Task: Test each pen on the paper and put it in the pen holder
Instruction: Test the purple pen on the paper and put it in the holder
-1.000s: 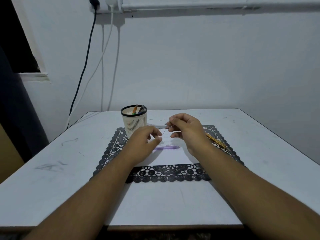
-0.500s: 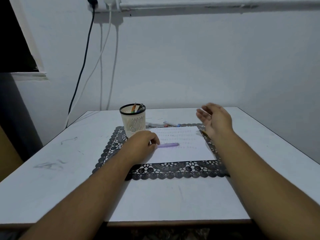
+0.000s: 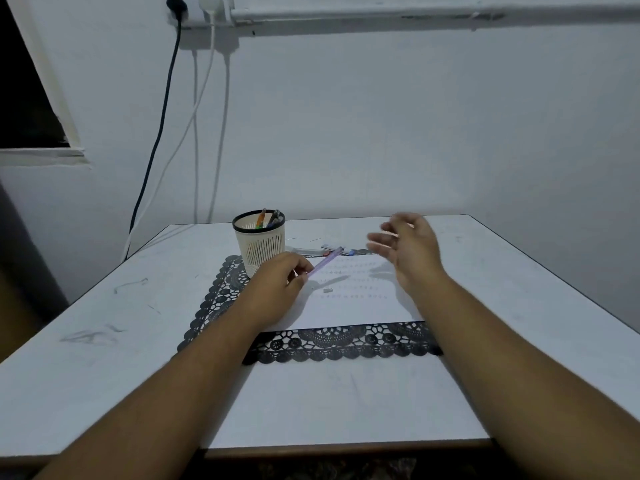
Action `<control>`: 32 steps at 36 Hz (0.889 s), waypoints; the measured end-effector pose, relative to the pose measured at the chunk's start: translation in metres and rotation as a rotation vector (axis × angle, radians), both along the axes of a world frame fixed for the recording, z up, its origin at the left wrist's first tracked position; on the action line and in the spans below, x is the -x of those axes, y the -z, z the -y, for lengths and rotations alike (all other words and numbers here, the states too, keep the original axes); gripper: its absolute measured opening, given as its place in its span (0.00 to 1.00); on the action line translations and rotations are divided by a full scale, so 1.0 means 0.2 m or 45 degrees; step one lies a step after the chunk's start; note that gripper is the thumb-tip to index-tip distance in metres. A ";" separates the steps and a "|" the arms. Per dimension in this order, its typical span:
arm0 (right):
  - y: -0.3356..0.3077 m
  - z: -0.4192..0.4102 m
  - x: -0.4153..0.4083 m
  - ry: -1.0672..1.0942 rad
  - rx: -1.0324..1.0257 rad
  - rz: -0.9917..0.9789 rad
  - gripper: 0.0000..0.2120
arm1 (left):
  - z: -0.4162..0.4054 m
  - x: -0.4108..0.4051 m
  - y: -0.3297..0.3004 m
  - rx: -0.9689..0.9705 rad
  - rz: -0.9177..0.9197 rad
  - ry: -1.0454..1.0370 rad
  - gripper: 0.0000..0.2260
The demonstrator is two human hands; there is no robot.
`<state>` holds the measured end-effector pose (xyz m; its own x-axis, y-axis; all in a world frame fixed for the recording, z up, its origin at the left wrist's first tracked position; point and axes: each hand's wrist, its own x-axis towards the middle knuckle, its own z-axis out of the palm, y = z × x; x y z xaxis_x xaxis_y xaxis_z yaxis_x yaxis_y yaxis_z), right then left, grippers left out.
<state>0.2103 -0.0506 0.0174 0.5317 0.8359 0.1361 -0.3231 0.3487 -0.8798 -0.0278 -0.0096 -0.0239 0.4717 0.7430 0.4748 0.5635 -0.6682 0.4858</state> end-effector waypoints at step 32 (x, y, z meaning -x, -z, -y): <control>0.02 0.07 0.21 0.033 -0.191 0.355 0.01 | 0.03 0.01 -0.02 -0.058 0.124 0.083 0.06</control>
<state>0.1684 -0.0640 0.0140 0.4771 0.7823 0.4005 -0.0662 0.4864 -0.8712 -0.0290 -0.0165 -0.0191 0.4684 0.6887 0.5535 0.4695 -0.7247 0.5043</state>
